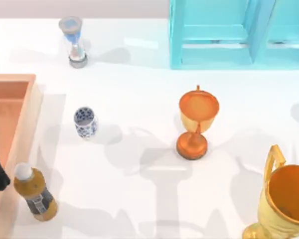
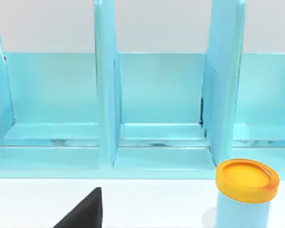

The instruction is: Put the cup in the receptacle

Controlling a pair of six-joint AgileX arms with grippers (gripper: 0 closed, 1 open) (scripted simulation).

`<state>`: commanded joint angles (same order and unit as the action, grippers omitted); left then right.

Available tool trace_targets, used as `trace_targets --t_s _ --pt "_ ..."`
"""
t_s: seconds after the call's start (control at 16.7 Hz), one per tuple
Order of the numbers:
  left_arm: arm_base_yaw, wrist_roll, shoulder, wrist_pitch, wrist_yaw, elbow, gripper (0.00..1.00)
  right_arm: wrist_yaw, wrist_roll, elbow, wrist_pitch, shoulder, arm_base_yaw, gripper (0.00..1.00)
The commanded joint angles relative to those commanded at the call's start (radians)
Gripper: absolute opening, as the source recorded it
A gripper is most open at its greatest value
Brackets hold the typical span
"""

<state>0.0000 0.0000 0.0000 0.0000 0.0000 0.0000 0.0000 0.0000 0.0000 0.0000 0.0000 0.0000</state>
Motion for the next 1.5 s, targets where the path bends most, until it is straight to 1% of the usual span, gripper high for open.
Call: trace_targets --t_s 0.24,0.36,0.54,0.84,1.5 --pt "-0.005 -0.006 0.030 -0.019 0.000 0.026 1.00 0.000 0.000 0.000 0.000 0.000 0.000 1.00" --pt "-0.018 -0.019 0.098 -0.063 -0.001 0.089 1.00 0.000 0.000 0.000 0.000 0.000 0.000 1.00" --pt "-0.048 -0.050 0.264 -0.170 -0.001 0.241 1.00 0.000 0.000 0.000 0.000 0.000 0.000 1.00" --pt "-0.123 -0.123 0.662 -0.427 -0.002 0.602 1.00 0.000 0.000 0.000 0.000 0.000 0.000 1.00" --pt "-0.316 -0.306 1.670 -1.086 -0.001 1.527 1.00 0.000 0.000 0.000 0.000 0.000 0.000 1.00"
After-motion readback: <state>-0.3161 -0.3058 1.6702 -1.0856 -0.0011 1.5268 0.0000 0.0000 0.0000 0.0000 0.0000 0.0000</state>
